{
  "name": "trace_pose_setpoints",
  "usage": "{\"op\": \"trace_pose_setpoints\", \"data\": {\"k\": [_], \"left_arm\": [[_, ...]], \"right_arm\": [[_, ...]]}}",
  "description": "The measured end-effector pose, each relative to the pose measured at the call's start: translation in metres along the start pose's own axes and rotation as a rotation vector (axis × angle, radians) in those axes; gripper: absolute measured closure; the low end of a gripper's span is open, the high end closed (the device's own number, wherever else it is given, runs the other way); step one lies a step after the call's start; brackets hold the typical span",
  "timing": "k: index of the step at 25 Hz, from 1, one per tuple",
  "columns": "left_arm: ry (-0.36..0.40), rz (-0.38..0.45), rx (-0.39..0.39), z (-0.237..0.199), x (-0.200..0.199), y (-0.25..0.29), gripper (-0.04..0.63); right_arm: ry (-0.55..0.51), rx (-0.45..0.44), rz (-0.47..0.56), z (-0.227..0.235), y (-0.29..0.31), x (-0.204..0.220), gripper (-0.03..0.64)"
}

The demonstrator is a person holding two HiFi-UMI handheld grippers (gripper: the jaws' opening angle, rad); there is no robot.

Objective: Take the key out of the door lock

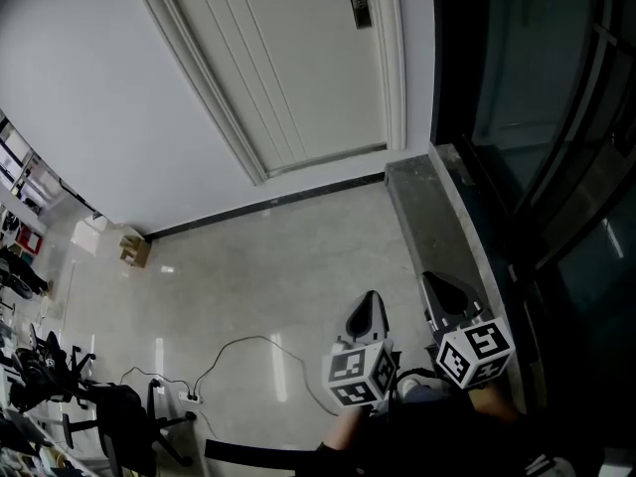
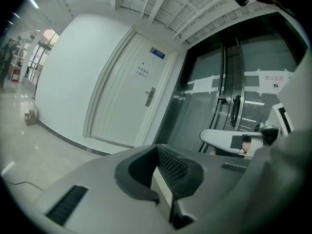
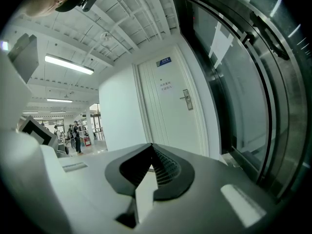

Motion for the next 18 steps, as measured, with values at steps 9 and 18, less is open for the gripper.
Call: {"op": "trace_pose_setpoints", "data": {"k": [9, 18], "left_arm": [[-0.021, -0.025, -0.02, -0.031, 0.007, 0.027, 0.595], [-0.025, -0.007, -0.037, -0.044, -0.015, 0.123, 0.595]], "right_arm": [[-0.002, -0.003, -0.023, 0.006, 0.034, 0.014, 0.615], [-0.032, -0.056, -0.017, 0.053, 0.129, 0.002, 0.615]]}}
Point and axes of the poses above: the fingertips, and each gripper's own axes: y forward along the fingers, z to its right, x out of its underside, the point moved 5 cm from there along -y, backward along the fingers, and after that the axes turned 10 degrees about z, right-handed, at the moved point
